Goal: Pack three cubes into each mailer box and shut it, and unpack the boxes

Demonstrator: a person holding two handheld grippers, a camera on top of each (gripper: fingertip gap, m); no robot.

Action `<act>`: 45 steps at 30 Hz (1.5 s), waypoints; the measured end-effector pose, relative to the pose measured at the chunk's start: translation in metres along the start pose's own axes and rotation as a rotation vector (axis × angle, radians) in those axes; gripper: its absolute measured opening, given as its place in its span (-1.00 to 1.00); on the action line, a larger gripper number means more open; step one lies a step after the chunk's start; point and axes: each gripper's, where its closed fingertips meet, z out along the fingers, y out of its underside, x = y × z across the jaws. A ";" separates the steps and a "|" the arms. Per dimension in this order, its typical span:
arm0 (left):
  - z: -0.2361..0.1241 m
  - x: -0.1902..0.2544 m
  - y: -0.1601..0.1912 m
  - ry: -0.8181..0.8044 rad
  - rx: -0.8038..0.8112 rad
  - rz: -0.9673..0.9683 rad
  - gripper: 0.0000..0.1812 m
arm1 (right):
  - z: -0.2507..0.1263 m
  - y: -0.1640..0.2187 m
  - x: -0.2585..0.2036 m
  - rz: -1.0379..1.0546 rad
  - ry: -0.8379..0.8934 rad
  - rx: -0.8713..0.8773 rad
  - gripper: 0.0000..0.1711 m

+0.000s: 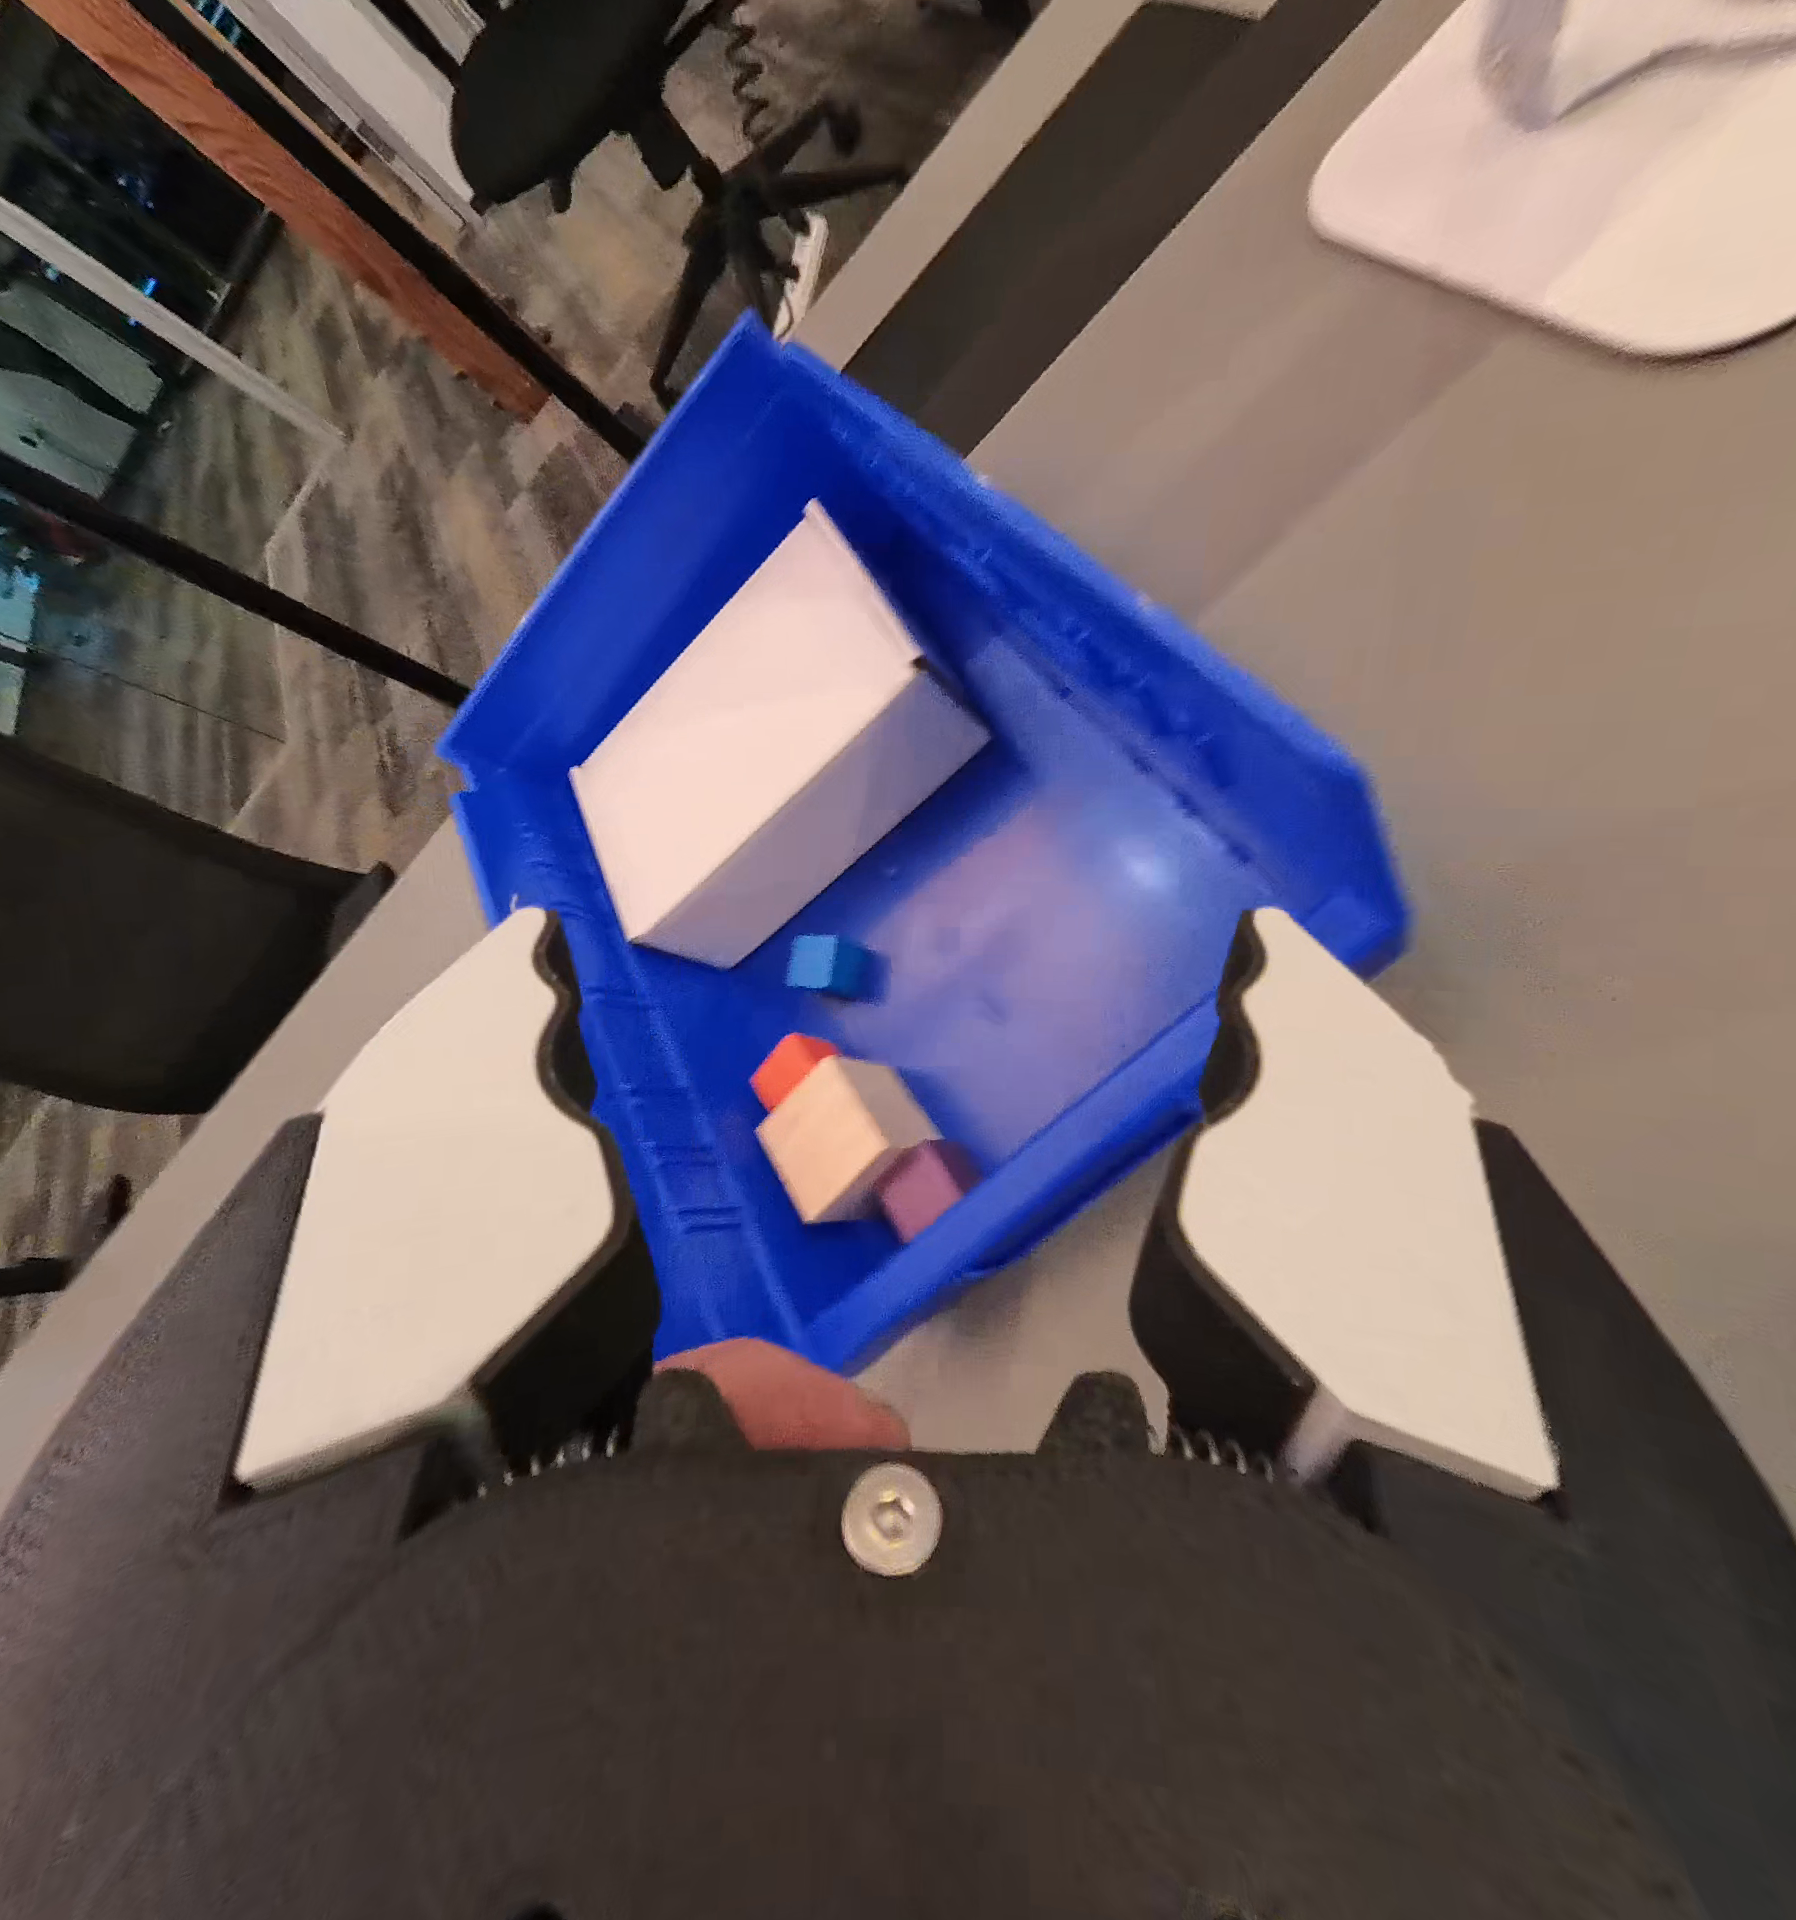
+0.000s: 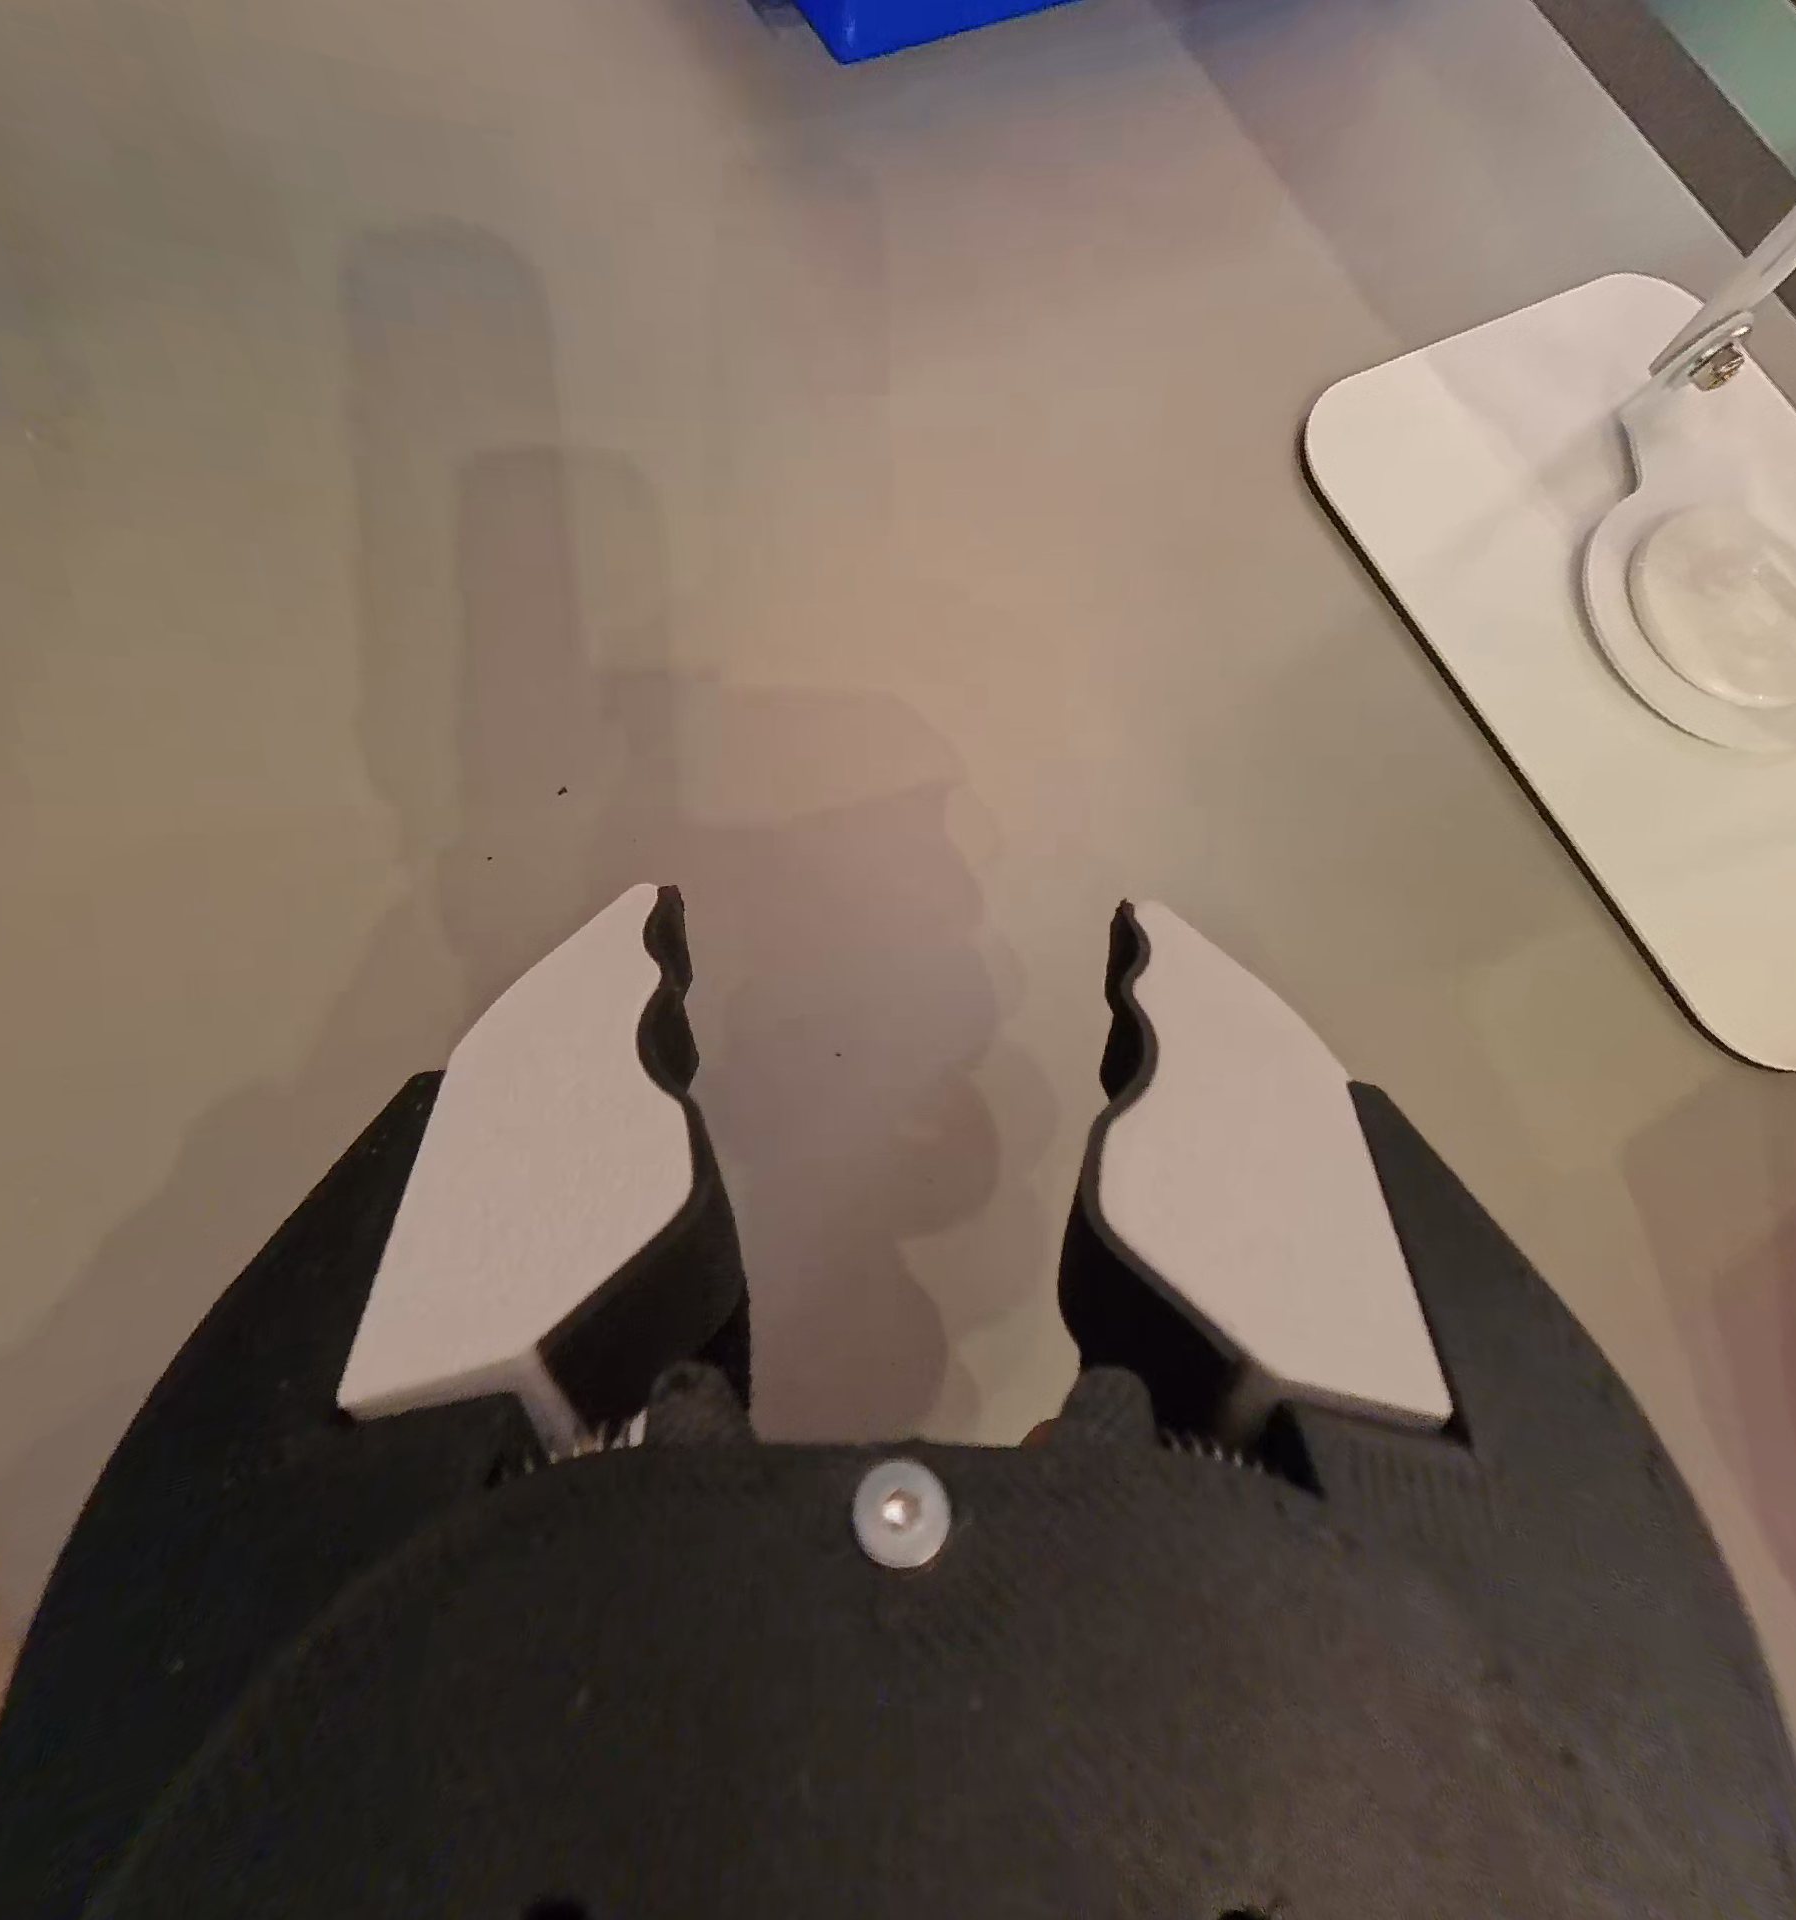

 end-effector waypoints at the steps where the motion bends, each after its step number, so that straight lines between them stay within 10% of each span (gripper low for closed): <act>1: 0.004 -0.011 0.005 -0.010 -0.025 0.026 0.27 | 0.000 0.000 0.000 0.001 -0.002 0.000 -0.11; 22: 0.178 -0.054 0.025 0.427 -0.418 0.676 0.49 | 0.011 0.011 -0.001 0.065 -0.071 -0.024 -0.11; 45: 0.202 -0.043 0.042 0.520 -0.495 0.726 0.35 | 0.018 0.019 -0.003 0.128 -0.123 -0.032 -0.11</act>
